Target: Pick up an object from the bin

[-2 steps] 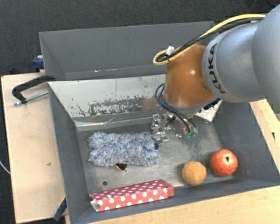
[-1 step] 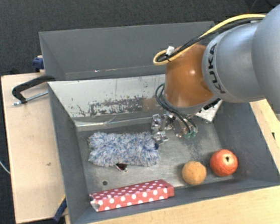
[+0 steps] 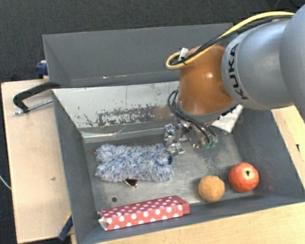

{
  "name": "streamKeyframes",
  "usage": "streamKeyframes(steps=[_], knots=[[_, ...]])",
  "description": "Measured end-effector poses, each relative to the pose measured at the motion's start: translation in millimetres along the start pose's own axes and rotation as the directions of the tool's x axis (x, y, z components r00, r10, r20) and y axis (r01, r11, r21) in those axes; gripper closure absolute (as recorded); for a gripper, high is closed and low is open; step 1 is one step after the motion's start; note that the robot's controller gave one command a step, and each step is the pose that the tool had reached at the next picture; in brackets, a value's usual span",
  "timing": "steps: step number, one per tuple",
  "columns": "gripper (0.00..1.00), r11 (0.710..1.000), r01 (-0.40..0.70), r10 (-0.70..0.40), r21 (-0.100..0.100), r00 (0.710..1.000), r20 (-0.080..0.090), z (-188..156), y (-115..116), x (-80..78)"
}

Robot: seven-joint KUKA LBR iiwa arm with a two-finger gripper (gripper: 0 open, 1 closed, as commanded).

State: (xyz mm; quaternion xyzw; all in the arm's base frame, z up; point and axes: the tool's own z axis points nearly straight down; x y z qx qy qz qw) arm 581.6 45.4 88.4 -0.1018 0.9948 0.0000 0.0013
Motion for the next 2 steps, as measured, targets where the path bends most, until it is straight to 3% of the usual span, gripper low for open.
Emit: streamKeyframes(steps=[1,2], knots=[[1.00,0.959,0.284,-0.284,0.003,0.959,0.008,-8.6,19.4,-11.0],[1.00,0.827,0.563,-0.563,0.001,0.827,0.004,-127.3,14.8,0.1]])
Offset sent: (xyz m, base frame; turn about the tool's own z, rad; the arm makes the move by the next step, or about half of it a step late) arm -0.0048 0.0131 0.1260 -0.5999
